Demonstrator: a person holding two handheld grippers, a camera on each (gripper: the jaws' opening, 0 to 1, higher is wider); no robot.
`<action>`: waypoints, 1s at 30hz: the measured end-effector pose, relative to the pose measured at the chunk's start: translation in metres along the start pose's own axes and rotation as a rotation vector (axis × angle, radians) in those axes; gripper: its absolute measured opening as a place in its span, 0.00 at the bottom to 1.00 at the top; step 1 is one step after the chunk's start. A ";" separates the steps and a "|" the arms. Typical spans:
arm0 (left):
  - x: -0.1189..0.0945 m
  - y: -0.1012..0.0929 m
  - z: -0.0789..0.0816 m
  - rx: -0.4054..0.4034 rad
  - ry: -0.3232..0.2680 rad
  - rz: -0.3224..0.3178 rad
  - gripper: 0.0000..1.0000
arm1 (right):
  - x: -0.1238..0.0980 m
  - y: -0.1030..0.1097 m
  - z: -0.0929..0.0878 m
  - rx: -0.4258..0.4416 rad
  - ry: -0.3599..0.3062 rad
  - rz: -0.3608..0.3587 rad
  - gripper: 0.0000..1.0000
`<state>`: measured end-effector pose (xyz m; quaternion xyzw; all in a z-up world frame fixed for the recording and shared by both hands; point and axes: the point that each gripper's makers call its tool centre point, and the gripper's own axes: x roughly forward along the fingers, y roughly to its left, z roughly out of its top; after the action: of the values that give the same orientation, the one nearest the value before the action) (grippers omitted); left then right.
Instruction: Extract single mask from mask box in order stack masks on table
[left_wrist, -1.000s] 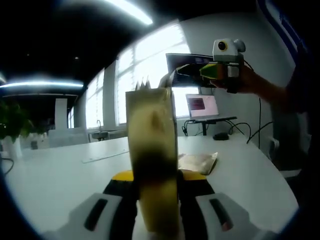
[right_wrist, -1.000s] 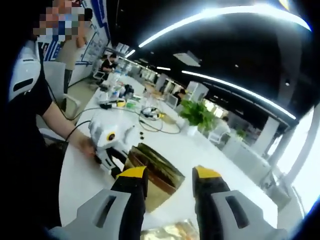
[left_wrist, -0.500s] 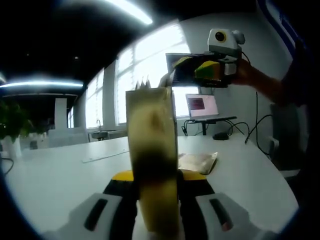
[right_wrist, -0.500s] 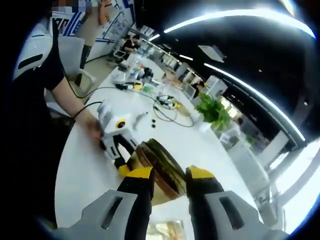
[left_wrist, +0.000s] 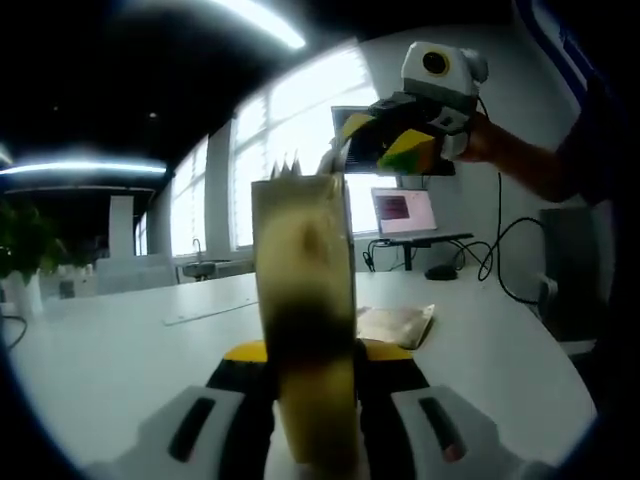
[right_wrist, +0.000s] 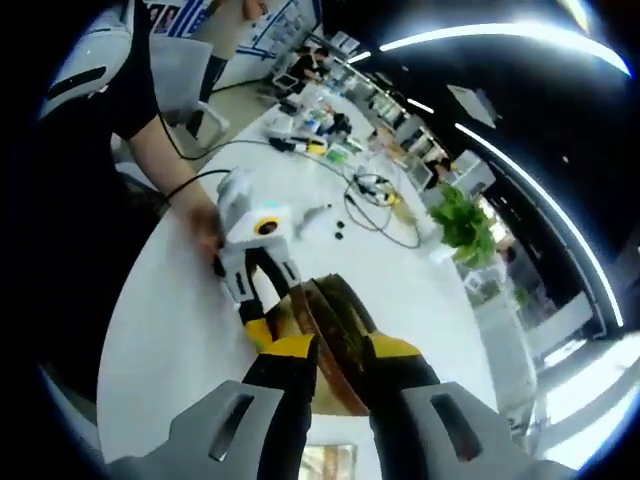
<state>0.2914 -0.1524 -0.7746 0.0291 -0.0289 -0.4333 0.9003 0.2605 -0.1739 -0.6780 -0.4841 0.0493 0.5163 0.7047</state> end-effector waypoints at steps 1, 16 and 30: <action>0.000 0.001 0.000 -0.001 0.000 0.000 0.34 | 0.001 0.000 -0.001 -0.008 0.009 0.005 0.16; 0.000 0.002 0.000 -0.003 0.001 0.000 0.34 | 0.009 0.001 -0.007 -0.076 0.065 0.018 0.16; 0.000 0.001 0.000 -0.002 0.001 0.001 0.34 | 0.010 -0.002 -0.009 -0.200 0.190 0.100 0.07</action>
<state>0.2916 -0.1518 -0.7743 0.0285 -0.0283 -0.4331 0.9005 0.2706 -0.1734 -0.6872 -0.5956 0.0884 0.5050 0.6184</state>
